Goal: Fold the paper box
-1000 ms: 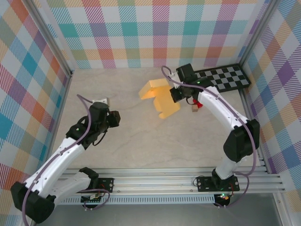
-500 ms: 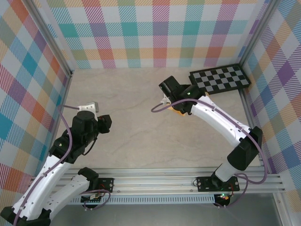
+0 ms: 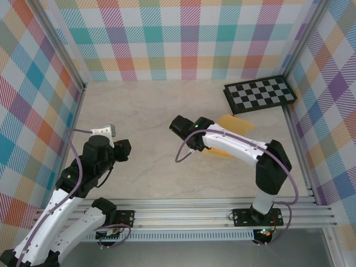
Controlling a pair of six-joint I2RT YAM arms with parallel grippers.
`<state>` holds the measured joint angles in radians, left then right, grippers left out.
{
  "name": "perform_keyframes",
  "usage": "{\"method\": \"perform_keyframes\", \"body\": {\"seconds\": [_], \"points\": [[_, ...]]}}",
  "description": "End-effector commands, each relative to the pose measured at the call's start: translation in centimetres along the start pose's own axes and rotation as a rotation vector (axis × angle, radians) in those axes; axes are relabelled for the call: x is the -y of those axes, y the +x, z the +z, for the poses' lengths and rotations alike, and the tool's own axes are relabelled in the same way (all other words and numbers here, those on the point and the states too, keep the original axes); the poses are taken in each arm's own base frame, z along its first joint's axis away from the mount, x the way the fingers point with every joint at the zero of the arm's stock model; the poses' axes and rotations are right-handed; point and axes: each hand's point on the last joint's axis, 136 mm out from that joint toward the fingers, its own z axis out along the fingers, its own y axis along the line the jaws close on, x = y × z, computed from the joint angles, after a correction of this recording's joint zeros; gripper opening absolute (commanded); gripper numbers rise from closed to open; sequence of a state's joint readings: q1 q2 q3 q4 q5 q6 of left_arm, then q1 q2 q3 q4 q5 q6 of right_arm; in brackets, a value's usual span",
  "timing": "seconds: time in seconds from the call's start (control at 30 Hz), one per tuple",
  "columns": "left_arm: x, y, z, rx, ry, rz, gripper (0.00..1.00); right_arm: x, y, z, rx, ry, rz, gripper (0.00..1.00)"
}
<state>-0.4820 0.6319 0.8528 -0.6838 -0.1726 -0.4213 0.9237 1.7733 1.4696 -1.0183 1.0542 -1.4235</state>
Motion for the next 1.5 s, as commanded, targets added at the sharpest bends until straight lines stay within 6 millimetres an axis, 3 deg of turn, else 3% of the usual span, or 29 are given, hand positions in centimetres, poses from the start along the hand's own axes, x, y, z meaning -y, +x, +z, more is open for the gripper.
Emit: {"method": "perform_keyframes", "body": {"seconds": [0.0, 0.03, 0.13, 0.23, 0.37, 0.5, 0.6, 0.67, 0.77, 0.9, 1.03, 1.23, 1.47], "points": [[-0.5, 0.9, -0.3, -0.024, -0.003, 0.026, 0.30, 0.3, -2.8, 0.5, -0.019, -0.024, -0.097, 0.01], [-0.5, 1.0, -0.3, -0.026, -0.005, 0.028, 0.30, 0.9, -3.8, 0.7, -0.017, -0.023, -0.092, 0.03], [-0.7, 1.1, -0.5, -0.025, -0.010, 0.026, 0.30, 3.5, -6.7, 0.8, -0.011, 0.009, -0.047, 0.27], [-0.9, 1.2, -0.7, -0.019, -0.013, 0.026, 0.30, 6.3, -8.0, -0.1, 0.010, 0.056, 0.055, 0.41], [-1.2, 1.1, -1.1, -0.012, -0.023, 0.031, 0.31, 7.5, -7.2, -2.0, 0.063, 0.078, 0.164, 0.44], [-0.8, 1.1, -1.0, -0.008, -0.002, 0.027, 0.31, 8.1, -3.2, -6.1, 0.180, 0.083, 0.412, 0.45], [0.3, 0.8, -0.2, -0.007, 0.047, 0.006, 0.32, 7.0, 0.2, -8.4, 0.282, 0.068, 0.602, 0.47], [1.3, 0.2, 0.6, -0.001, 0.080, -0.015, 0.33, 6.0, 2.7, -8.8, 0.329, 0.066, 0.746, 0.49], [3.1, -0.8, 2.7, -0.006, 0.122, -0.037, 0.34, 3.8, 6.1, -8.6, 0.416, 0.040, 1.006, 0.50], [6.5, -1.1, 6.8, -0.061, 0.193, -0.037, 0.36, 0.6, 10.1, -7.6, 0.582, 0.004, 1.448, 0.53], [12.4, -0.5, 10.9, -0.093, 0.306, 0.088, 0.42, -3.9, 14.7, -5.2, 0.558, 0.010, 1.970, 0.67], [19.7, 3.6, 16.5, -0.153, 0.474, 0.316, 0.44, -8.6, 13.5, -2.1, 0.551, -0.167, 2.247, 0.67], [22.6, 7.1, 21.1, -0.211, 0.558, 0.522, 0.45, -8.5, 11.9, -1.1, 0.641, -0.255, 2.319, 0.68]]}}
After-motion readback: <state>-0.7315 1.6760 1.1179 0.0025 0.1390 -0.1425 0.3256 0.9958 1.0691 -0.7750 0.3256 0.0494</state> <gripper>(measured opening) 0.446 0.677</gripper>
